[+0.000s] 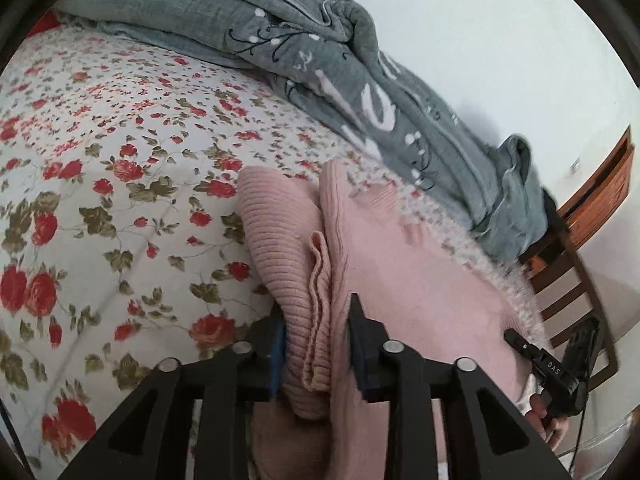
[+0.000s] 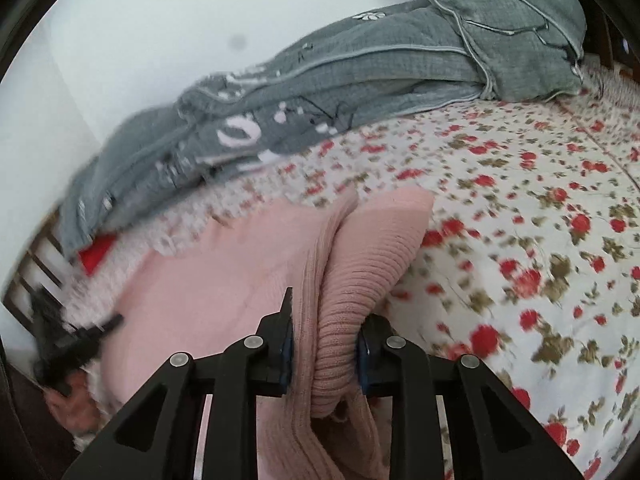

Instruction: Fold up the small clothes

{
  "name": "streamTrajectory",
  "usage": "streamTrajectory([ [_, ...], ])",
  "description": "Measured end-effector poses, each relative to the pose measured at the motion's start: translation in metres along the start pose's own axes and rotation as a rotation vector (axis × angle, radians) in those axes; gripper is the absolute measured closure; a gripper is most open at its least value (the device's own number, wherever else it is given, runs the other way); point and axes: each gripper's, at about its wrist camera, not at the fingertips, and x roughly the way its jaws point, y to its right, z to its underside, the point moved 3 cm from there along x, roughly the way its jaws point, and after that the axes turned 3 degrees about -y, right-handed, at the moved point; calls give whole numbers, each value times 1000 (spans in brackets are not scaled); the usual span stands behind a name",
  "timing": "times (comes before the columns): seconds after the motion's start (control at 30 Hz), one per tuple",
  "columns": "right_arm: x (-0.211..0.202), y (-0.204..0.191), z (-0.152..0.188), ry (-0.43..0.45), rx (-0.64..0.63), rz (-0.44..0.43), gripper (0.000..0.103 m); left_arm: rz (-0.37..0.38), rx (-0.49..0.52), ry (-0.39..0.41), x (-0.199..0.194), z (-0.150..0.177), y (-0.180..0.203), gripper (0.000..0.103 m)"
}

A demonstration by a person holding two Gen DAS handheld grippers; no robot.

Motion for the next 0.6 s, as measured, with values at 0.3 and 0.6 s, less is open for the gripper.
streamTrajectory([
  [0.3,24,10,0,0,13,69,67,10,-16,-19,25,-13,-3,59],
  [0.6,-30,-15,-9,141,-54,219,63,8,-17,-23,23,-13,-1,73],
])
